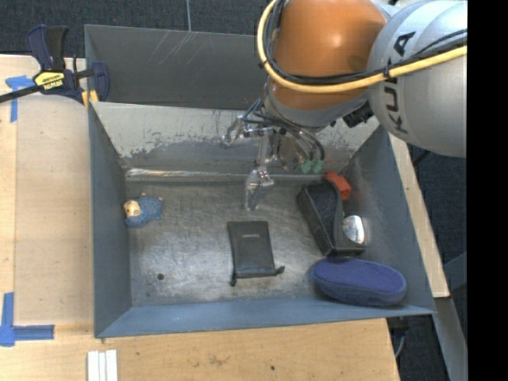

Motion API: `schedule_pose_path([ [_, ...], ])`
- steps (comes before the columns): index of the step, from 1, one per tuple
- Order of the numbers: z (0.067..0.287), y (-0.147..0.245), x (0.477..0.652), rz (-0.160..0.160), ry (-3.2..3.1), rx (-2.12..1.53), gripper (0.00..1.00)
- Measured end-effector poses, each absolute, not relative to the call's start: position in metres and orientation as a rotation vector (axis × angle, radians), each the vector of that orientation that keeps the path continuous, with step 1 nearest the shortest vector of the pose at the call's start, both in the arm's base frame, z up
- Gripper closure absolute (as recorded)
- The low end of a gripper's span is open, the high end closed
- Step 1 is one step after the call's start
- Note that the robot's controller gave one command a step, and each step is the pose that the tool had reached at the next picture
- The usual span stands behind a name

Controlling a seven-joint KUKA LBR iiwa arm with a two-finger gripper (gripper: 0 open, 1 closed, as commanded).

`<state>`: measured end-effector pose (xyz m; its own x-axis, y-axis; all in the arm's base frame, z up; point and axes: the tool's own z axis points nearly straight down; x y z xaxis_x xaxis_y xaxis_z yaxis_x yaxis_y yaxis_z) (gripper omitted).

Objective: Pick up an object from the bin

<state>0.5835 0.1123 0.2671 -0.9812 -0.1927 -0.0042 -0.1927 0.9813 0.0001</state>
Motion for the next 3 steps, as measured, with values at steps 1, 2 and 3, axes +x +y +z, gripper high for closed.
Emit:
schedule_pose_path([
  [1, 0.102, 0.042, 0.523, 0.001, 2.939, -1.12, 0.0],
  [2, 0.073, 0.04, 0.522, -0.002, 2.863, -1.274, 0.0],
  [3, 0.077, 0.044, 0.527, -0.002, 2.846, -1.267, 1.0],
])
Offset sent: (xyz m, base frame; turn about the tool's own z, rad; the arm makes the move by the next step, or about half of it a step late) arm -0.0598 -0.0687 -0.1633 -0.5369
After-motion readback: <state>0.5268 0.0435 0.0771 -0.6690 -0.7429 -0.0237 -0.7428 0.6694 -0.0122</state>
